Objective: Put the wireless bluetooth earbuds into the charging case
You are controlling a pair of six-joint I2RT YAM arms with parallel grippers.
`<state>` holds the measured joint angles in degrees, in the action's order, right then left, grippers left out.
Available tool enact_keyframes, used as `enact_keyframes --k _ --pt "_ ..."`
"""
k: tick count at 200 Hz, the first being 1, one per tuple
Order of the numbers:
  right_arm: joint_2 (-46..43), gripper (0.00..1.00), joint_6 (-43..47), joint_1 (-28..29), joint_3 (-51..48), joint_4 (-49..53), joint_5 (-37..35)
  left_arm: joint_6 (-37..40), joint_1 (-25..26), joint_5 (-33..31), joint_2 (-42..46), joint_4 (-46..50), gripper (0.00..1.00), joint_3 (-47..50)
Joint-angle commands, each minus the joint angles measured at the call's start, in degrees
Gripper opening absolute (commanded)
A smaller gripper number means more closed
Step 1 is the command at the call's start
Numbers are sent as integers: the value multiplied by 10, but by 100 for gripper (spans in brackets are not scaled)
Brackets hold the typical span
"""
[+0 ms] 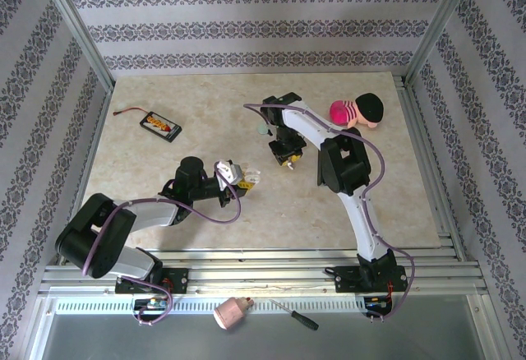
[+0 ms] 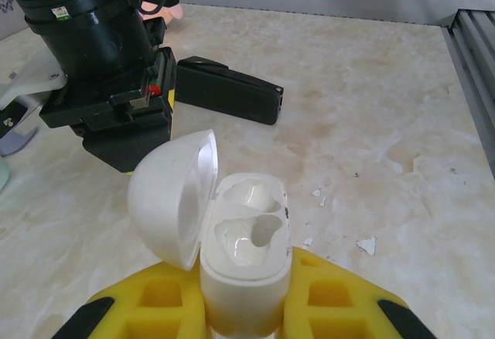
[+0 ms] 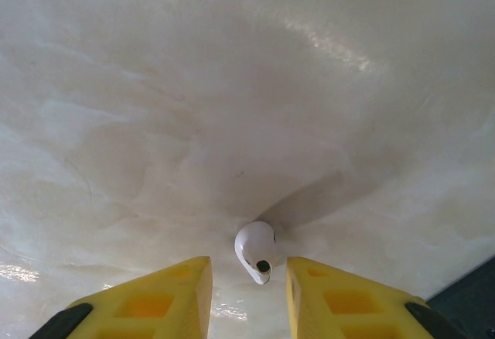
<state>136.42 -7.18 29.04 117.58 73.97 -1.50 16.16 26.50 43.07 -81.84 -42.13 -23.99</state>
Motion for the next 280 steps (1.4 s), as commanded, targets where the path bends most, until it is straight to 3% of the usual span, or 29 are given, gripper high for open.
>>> enact_keyframes --k 1,101,165,217,280 --pt "19 29 7 2 21 31 -2 17 -5 5 -2 -21 0 -9" --pt "39 28 6 -5 26 27 2 25 -5 3 2 -13 0 -11" --pt "27 21 0 -7 6 8 -2 27 -5 3 4 -12 0 -14" --pt "-81 20 -14 -8 -90 -101 46 2 -6 -1 -8 -43 0 -14" --pt "-301 15 -26 -10 -270 -303 156 -92 -18 -7 -77 -215 0 -7"
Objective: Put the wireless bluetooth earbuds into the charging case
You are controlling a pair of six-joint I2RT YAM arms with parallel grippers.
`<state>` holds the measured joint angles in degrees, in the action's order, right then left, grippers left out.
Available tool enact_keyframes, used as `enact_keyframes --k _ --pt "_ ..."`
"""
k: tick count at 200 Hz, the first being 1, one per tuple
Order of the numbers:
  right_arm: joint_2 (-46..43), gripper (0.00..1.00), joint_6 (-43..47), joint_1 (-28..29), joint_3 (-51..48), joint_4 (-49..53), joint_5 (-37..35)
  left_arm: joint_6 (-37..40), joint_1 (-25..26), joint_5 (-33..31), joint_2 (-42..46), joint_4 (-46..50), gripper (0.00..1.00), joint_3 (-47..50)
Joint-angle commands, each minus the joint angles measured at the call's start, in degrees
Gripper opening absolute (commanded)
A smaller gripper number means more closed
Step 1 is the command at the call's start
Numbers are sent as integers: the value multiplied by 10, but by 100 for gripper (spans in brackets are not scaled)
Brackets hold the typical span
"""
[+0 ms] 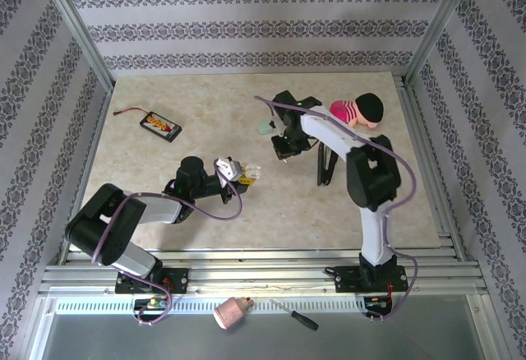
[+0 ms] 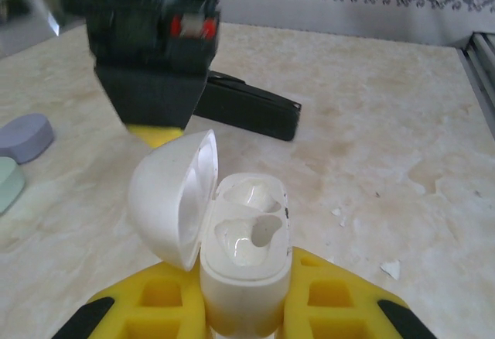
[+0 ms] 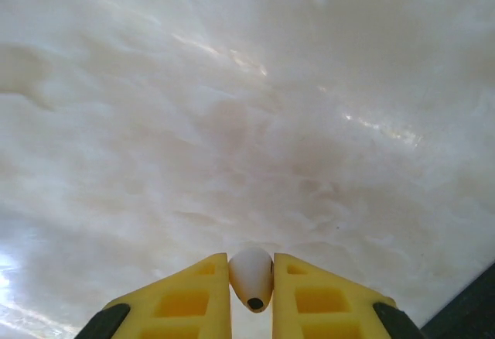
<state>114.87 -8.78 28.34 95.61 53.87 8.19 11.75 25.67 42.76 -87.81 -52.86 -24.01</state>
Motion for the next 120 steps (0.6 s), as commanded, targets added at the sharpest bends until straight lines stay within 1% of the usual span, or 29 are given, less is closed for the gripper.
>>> enact_keyframes --k 1,14,38,60,90,120 --pt "-89 15 -11 -3 -53 -105 61 -48 -10 -5 -18 -109 0 -7" --pt "-128 14 -21 -3 -73 -128 85 -56 -9 -9 -29 -124 0 -14" --pt "-179 15 -29 9 -91 -154 128 -69 -11 -6 -50 -134 0 -35" --pt "-215 15 -42 22 -120 -213 162 -90 -10 -9 -62 -142 0 -53" --pt "-244 15 -79 25 -167 -304 201 -122 -10 -35 -64 -158 0 -64" --pt "-261 15 -111 26 -207 -377 239 -142 -10 -43 -65 -143 0 -82"
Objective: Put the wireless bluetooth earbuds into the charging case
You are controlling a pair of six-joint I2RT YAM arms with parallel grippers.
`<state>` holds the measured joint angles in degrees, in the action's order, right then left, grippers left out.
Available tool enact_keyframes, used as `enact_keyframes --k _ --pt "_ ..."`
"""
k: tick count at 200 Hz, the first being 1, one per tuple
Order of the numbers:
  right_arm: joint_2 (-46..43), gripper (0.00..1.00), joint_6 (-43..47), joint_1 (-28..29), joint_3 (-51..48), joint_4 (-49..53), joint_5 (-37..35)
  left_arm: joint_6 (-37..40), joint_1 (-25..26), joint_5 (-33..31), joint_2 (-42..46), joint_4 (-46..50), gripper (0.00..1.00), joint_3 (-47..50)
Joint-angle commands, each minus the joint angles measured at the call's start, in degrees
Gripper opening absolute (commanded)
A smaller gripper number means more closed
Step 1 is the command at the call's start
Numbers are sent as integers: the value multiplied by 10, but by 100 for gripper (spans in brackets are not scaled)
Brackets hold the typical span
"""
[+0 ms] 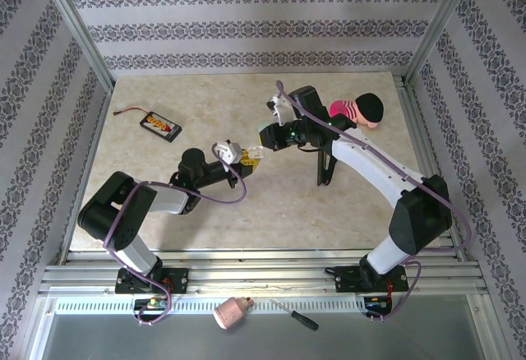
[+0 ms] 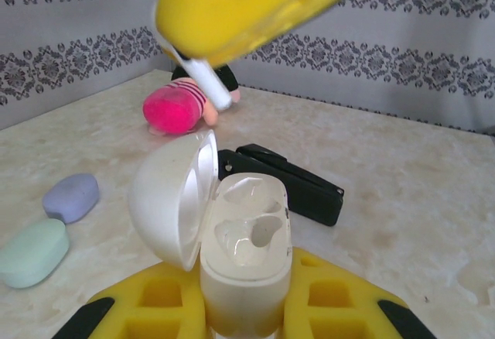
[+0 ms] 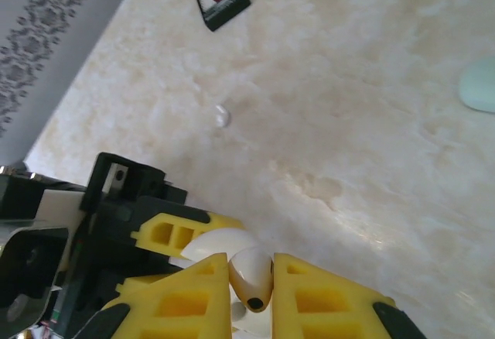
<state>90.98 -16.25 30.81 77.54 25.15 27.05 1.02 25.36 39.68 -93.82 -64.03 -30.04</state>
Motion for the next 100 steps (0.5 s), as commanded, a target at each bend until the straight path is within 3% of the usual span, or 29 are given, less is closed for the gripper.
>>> enact_keyframes --k 1,100 --pt "-23 15 -38 1 -28 -92 52 -36 -7 -12 -4 -31 0 -22" --pt "-22 15 -40 -2 -62 -119 50 -95 -7 -37 16 -29 0 -37"
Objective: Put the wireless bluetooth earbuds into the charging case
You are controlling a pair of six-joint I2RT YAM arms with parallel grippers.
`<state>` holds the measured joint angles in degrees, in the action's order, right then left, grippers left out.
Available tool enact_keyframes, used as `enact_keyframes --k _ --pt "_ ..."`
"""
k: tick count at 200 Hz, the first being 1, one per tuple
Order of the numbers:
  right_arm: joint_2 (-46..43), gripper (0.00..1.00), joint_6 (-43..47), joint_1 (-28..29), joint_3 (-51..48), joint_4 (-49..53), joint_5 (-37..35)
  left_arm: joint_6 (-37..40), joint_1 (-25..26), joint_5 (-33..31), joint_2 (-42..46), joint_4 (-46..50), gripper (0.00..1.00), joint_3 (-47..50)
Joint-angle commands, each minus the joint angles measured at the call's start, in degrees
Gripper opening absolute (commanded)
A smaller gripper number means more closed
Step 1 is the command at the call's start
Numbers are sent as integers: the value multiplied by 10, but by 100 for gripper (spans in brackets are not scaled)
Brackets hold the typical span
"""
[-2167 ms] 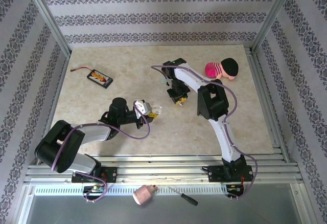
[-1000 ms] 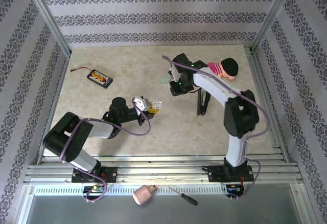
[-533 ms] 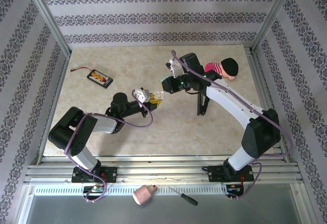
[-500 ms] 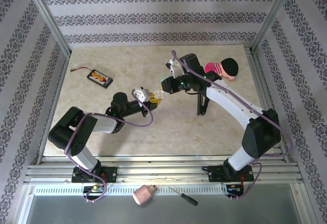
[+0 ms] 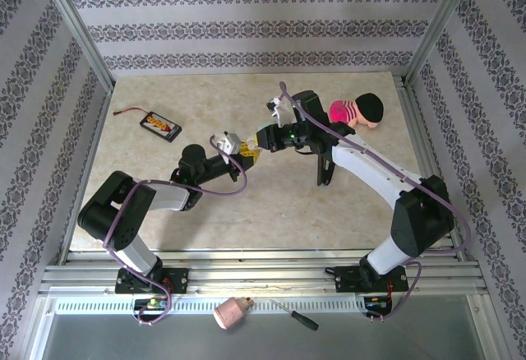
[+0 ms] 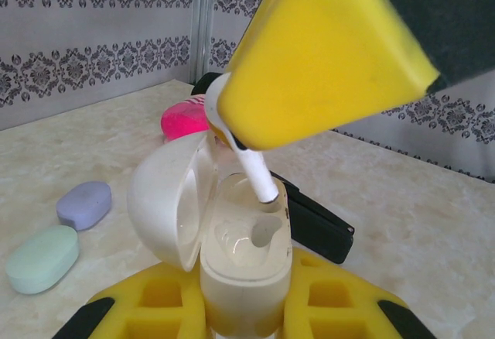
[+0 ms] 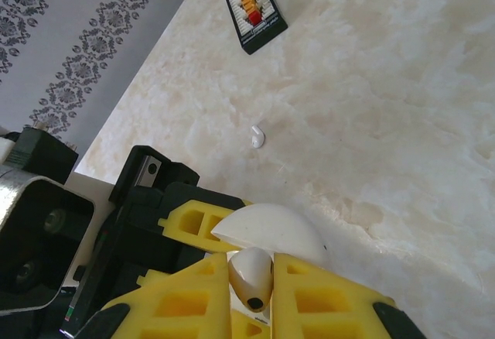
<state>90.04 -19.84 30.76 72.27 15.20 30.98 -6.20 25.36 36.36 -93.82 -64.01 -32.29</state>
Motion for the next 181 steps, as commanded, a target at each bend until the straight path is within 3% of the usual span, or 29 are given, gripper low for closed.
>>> enact_keyframes --k 1,62,93,142,181 --pt "-13 15 -4 -2 -9 -19 10 -23 -7 -3 16 -29 0 -15" --pt "-17 15 6 -6 -24 -25 -4 -49 -7 -1 21 -43 0 -18" --pt "-17 14 -1 -7 -35 -48 -4 -47 -7 31 20 -59 0 -18" --pt "-21 15 -22 -13 -57 -85 37 -88 -8 -19 17 -78 0 -17" --pt "-28 15 -35 -16 -80 -115 63 -93 -10 -23 12 -80 0 -24"
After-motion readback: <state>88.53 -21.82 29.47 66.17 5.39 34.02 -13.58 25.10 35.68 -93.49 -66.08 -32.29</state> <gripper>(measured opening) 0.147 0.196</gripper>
